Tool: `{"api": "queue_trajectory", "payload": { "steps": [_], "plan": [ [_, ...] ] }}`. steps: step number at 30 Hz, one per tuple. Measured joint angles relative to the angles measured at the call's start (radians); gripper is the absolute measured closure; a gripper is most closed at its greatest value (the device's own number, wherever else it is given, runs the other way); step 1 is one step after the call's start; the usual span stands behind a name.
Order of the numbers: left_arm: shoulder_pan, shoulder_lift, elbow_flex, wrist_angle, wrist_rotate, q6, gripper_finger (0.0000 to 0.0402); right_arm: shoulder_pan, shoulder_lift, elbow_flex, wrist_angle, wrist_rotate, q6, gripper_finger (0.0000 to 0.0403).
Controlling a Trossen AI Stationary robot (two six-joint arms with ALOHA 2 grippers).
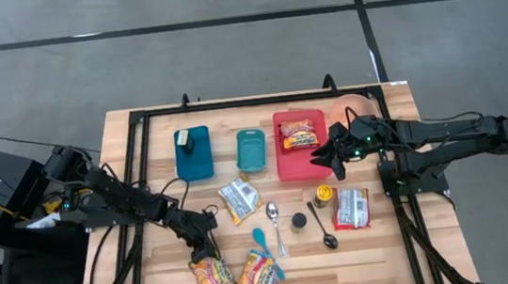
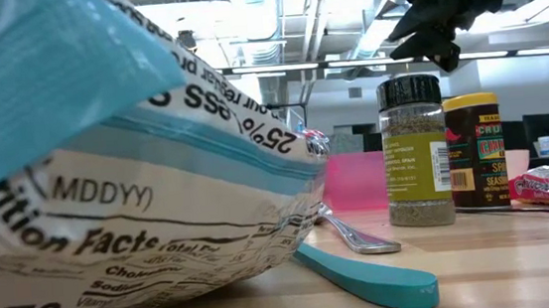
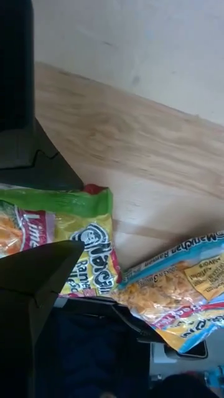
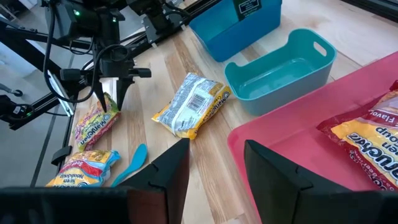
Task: Pick & Place Food Item
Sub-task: Put the green noodle pack into the red bin
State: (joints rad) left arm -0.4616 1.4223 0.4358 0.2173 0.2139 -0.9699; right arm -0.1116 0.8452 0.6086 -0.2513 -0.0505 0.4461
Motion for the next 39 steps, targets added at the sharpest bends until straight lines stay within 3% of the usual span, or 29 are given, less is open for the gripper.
{"api": "queue_trajectory", "payload": {
  "steps": [9,17,25,39],
  "plan": [
    [-0.003,0.068,0.0,0.029,0.002,-0.023,0.0266,0.0,0.0,0.0,0.0,0.0,0.0,0.0256],
    [0.0,0.128,0.0,0.147,0.083,-0.034,0.0272,0.0,0.0,0.0,0.001,0.0,0.0,0.0255],
    [0.0,0.052,0.0,0.147,0.069,-0.006,0.0317,0.0,0.0,0.0,0.002,0.0,0.0,0.0256],
    [0.0,0.065,0.0,0.146,0.046,0.023,0.0399,0.0,0.0,0.0,0.002,0.0,0.0,0.0256]
  ]
}}
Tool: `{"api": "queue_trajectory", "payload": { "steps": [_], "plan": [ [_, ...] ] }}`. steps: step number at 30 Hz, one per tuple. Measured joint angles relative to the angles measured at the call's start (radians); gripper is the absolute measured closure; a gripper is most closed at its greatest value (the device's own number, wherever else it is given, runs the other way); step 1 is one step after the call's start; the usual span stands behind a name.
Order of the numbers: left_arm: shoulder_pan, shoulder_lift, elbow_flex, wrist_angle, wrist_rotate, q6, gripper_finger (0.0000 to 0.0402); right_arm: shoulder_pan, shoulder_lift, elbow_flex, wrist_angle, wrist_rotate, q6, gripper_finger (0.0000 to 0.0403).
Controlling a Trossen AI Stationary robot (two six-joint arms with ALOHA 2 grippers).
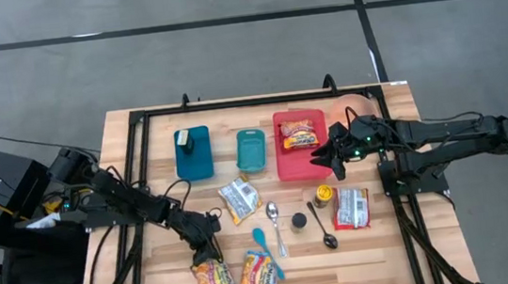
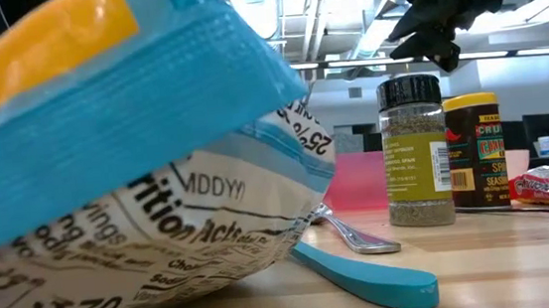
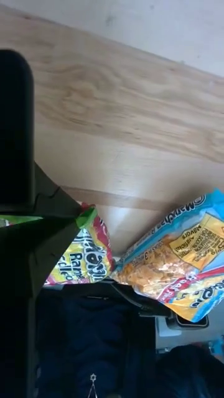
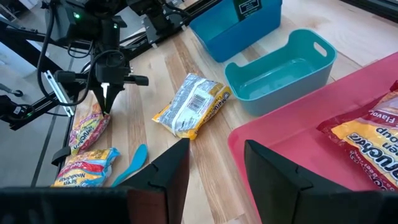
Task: Pick & Place Food Item
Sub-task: Put the green noodle pack into the red bin
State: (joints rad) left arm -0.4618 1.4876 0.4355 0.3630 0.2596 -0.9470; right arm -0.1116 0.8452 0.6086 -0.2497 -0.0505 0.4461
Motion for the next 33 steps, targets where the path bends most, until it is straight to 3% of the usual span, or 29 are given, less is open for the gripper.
{"api": "queue_trajectory", "payload": {
  "steps": [17,25,33],
  "plan": [
    [0.003,-0.049,0.0,0.019,-0.02,0.058,0.0401,0.0,0.0,0.0,0.005,0.0,0.0,0.0255],
    [0.003,-0.217,0.0,0.021,-0.073,0.174,0.0401,0.0,0.0,0.0,0.007,0.0,0.0,0.0255],
    [0.003,-0.42,0.0,0.013,-0.224,0.344,0.0401,0.0,0.0,0.0,0.057,0.0,-0.008,0.0255]
  ]
}}
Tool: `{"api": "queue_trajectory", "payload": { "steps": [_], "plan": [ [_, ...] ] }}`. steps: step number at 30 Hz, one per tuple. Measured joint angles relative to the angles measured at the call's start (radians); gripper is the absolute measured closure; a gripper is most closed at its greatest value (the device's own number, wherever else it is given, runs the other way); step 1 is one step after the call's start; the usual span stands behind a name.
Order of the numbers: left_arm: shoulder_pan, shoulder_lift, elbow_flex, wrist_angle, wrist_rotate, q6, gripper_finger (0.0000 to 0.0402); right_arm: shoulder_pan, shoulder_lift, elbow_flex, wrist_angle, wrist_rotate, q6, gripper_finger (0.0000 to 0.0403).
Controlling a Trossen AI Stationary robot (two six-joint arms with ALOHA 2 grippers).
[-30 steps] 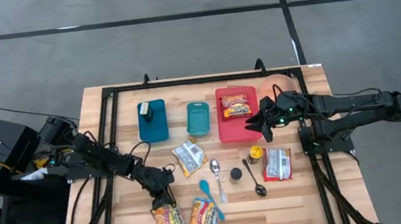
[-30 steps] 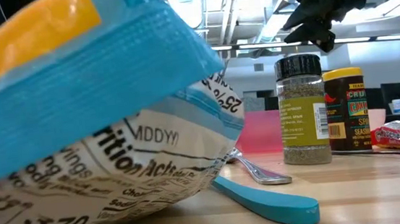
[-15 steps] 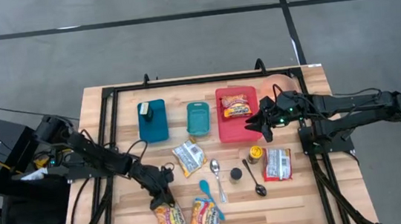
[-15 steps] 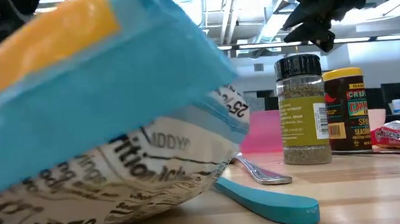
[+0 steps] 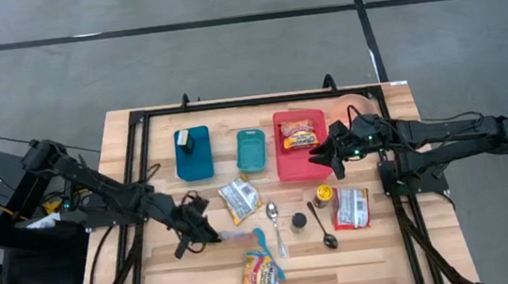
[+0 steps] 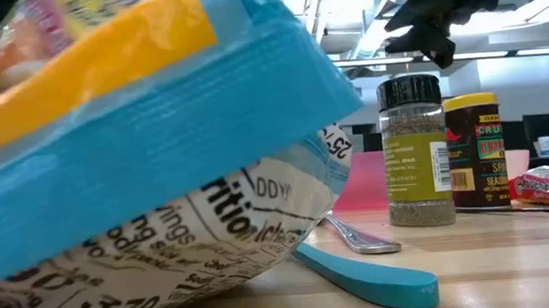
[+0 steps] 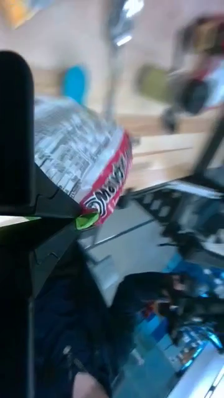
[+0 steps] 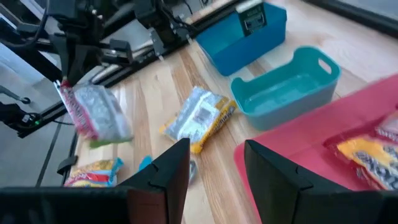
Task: Pick & Place Food Item
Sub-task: Put the green noodle pack into the red bin
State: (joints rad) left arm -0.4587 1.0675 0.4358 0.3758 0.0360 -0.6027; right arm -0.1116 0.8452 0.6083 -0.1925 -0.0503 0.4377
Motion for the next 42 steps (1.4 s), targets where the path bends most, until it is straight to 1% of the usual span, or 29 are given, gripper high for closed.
{"api": "queue_trajectory", "payload": {
  "steps": [7,14,17,20,24,28,31,35,37,42],
  "plan": [
    [0.001,-0.113,0.0,-0.021,-0.215,0.165,0.0401,0.0,0.0,0.0,0.046,0.018,-0.004,0.0255],
    [0.002,-0.139,0.0,-0.012,-0.437,0.286,0.0401,0.0,0.0,0.0,0.076,0.086,-0.03,0.0255],
    [0.005,-0.123,0.0,0.017,-0.496,0.336,0.0401,0.0,0.0,0.0,0.079,0.11,-0.038,0.0255],
    [0.02,-0.1,0.0,0.085,-0.499,0.373,0.0401,0.0,0.014,0.0,0.126,0.111,-0.064,0.0255],
    [0.063,-0.063,0.0,0.159,-0.47,0.412,0.0401,0.015,0.063,0.0,0.216,0.105,-0.112,0.0255],
    [0.133,-0.034,0.0,0.212,-0.399,0.415,0.0401,0.03,0.142,0.0,0.268,0.102,-0.157,0.0255],
    [0.194,-0.015,0.0,0.247,-0.305,0.415,0.0401,0.034,0.202,0.0,0.295,0.096,-0.18,0.0255],
    [0.265,0.01,0.0,0.278,-0.153,0.407,0.0401,0.032,0.255,0.0,0.322,0.03,-0.205,0.0255],
    [0.288,0.024,0.0,0.291,-0.099,0.397,0.0401,0.033,0.275,0.0,0.349,-0.004,-0.223,0.0255],
    [0.316,0.072,0.0,0.385,0.045,0.395,0.0401,0.033,0.318,0.0,0.445,-0.082,-0.27,0.0255]
  ]
}}
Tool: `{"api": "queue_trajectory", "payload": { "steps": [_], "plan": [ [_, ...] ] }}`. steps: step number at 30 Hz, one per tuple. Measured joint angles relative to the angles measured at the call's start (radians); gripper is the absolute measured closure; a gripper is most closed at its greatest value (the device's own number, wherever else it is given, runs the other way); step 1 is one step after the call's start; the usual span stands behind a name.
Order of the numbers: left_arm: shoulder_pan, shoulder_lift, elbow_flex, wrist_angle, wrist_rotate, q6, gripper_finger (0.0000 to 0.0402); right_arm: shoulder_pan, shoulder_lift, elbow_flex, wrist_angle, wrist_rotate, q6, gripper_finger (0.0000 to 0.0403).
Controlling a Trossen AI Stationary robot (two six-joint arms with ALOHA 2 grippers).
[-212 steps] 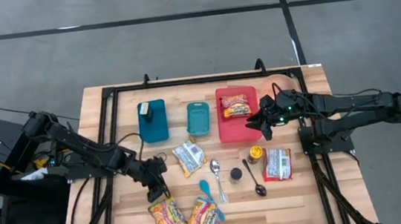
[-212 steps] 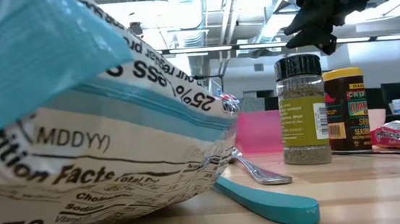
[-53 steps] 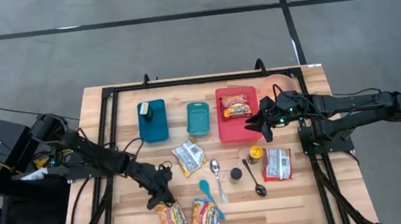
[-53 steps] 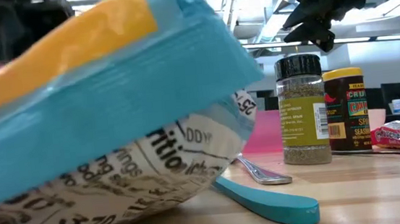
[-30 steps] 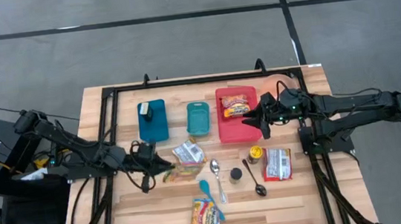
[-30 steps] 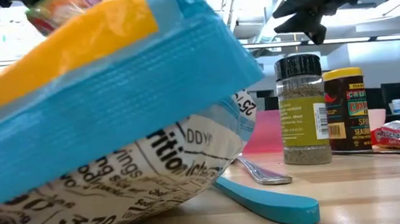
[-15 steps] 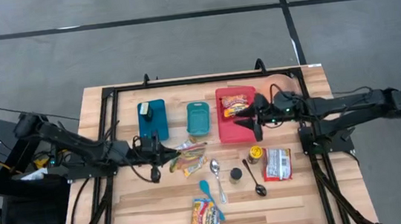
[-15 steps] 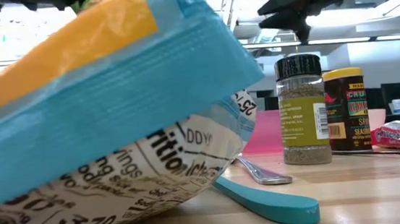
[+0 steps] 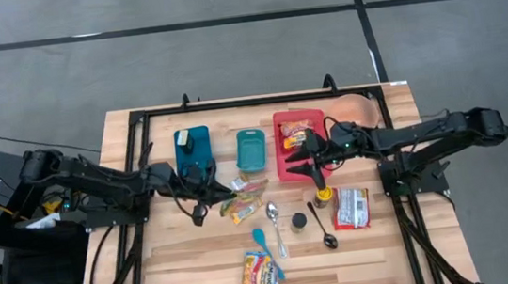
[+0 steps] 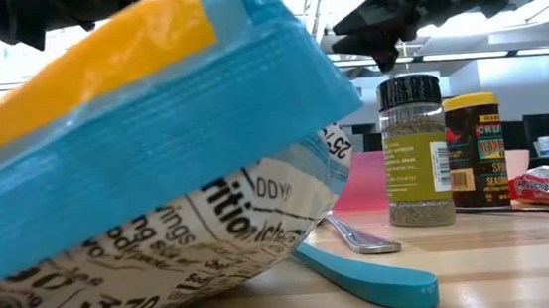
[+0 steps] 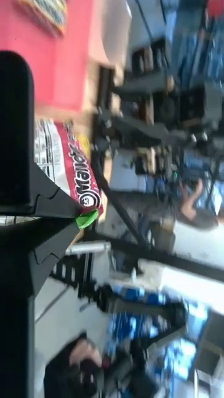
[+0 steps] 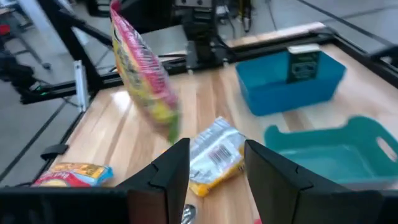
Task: Pick & Place Food Item
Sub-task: Put the green noodle pack into the red bin
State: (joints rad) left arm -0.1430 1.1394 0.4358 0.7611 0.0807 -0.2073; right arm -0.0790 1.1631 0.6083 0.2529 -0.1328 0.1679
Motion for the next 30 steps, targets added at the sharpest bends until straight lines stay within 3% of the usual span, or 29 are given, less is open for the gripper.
{"api": "queue_trajectory", "payload": {
  "steps": [4,9,13,23,30],
  "plan": [
    [0.002,0.019,0.0,0.043,0.034,-0.005,0.0401,-0.003,0.031,0.0,0.068,-0.049,-0.023,0.0255],
    [0.002,0.041,0.001,0.052,0.045,-0.013,0.0401,-0.009,0.085,0.0,0.173,-0.183,-0.037,0.0255],
    [0.002,0.07,0.015,0.067,0.05,-0.014,0.0401,-0.008,0.136,0.0,0.227,-0.21,-0.04,0.025],
    [0.035,0.142,0.076,0.031,0.1,-0.044,0.0401,-0.008,0.198,0.0,0.28,-0.211,-0.034,0.0152],
    [0.049,0.148,0.087,0.034,0.102,-0.044,0.0401,0.019,0.198,0.0,0.286,-0.319,-0.071,0.0139]
  ]
}}
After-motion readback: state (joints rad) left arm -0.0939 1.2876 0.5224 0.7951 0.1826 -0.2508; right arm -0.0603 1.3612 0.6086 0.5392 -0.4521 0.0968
